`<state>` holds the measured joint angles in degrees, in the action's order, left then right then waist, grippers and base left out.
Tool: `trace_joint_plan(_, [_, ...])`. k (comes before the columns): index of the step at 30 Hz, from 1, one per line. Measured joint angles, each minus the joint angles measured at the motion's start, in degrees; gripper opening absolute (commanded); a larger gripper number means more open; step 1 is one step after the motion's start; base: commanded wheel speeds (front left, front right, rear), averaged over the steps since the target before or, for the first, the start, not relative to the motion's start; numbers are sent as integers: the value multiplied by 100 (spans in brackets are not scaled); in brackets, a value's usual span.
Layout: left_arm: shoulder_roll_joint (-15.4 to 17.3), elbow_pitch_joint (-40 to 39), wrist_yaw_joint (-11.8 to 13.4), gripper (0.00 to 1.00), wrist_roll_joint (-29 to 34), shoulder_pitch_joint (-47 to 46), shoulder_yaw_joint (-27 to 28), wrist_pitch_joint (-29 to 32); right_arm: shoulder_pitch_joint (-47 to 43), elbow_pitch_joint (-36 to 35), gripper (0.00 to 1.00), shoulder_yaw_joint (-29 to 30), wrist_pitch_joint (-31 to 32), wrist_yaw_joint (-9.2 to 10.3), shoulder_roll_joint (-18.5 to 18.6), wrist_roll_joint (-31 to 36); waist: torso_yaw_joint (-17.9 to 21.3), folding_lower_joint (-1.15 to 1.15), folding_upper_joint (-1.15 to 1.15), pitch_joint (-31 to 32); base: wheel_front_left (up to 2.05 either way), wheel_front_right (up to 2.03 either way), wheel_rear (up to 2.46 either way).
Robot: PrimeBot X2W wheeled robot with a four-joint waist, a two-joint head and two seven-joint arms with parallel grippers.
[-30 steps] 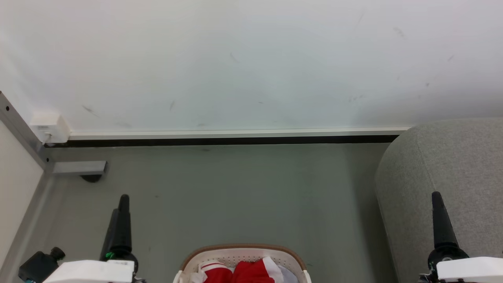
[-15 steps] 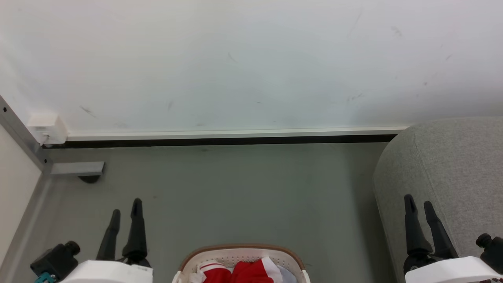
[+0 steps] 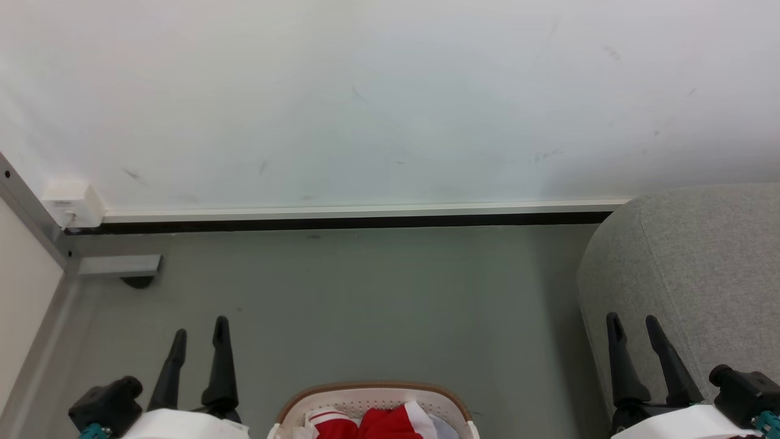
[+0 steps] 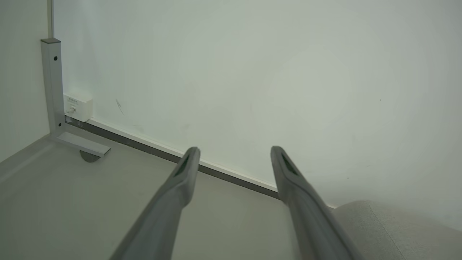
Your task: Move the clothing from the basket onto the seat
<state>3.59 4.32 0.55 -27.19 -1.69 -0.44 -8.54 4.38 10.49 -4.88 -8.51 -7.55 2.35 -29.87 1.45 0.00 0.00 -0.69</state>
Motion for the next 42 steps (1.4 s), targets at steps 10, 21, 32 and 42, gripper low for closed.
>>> trace_joint_plan(10, [13,73,77,100,531,51,-87,-125,17,135,100,-24,-143,0,4,589,19,0,0,16,0,0,0])
trace_joint_plan(21, [29,-2,127,100,1044,68,-165,-279,32,137,100,-152,-282,0,11,1051,56,0,0,13,0,0,0])
trace_joint_plan(32, [29,-1,137,100,1529,83,-199,-415,36,114,100,-230,-416,0,19,1481,92,0,0,-8,0,0,0])
trace_joint_plan(42, [19,-49,177,100,1930,87,-210,-521,49,85,100,-268,-519,0,25,1868,124,0,0,-11,0,0,0])
